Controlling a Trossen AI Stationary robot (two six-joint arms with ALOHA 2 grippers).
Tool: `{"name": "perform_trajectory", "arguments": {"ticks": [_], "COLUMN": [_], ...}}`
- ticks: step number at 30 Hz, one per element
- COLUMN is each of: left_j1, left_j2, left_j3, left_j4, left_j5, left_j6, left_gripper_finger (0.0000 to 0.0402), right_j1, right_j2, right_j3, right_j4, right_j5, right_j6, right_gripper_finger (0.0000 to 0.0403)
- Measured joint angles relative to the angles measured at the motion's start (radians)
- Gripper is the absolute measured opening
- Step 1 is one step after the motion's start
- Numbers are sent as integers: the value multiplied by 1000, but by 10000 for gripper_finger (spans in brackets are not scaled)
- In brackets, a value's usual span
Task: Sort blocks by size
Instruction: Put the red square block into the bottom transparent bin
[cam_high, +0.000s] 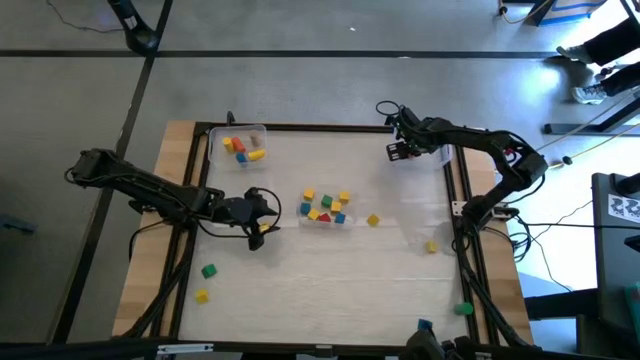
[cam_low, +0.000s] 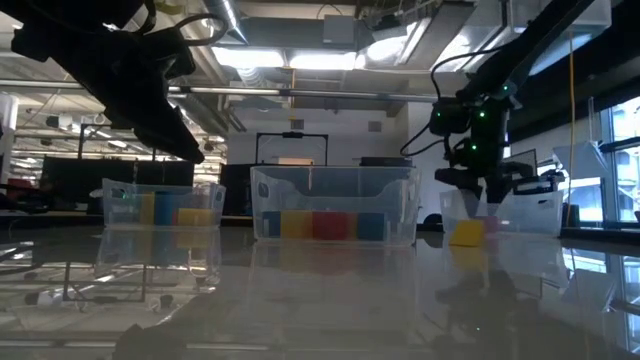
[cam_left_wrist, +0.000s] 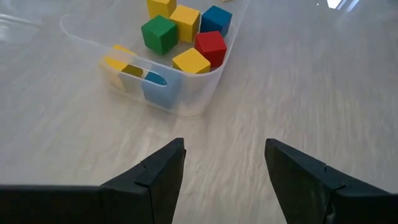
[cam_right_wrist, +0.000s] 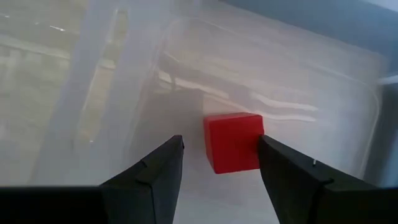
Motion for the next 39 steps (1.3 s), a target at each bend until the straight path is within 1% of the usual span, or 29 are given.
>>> {"name": "perform_trajectory", "arguments": {"ticks": [8,15,18,19,21,24,27,33,39], "left_j1": [0,0,0,0,0,0,0,0,0], "left_j2": [0,0,0,0,0,0,0,0,0], "left_j3": [0,0,0,0,0,0,0,0,0], "left_j4": [1,2,2,2,2,2,3,3,3], "left_j5": [0,0,0,0,0,0,0,0,0], "left_j6": [1,9,8,8,3,0,0,0,6], "left_gripper_finger": [210,210,210,210,210,210,210,210,210], "right_j1": [0,0,-18,-28,-49,-67,-73,-79,-78], "right_j2": [0,5,2,3,3,3,4,4,2], "right_j3": [4,104,136,137,136,108,54,-29,-58], "right_j4": [-2,-86,-118,-118,-117,-100,-41,95,139], "right_j5": [6,33,46,41,-3,-53,-96,-84,-88], "right_j6": [0,-3,-3,-2,-2,-6,-42,-57,-61], "right_gripper_finger": [204,204,204,204,204,204,204,204,201]}}
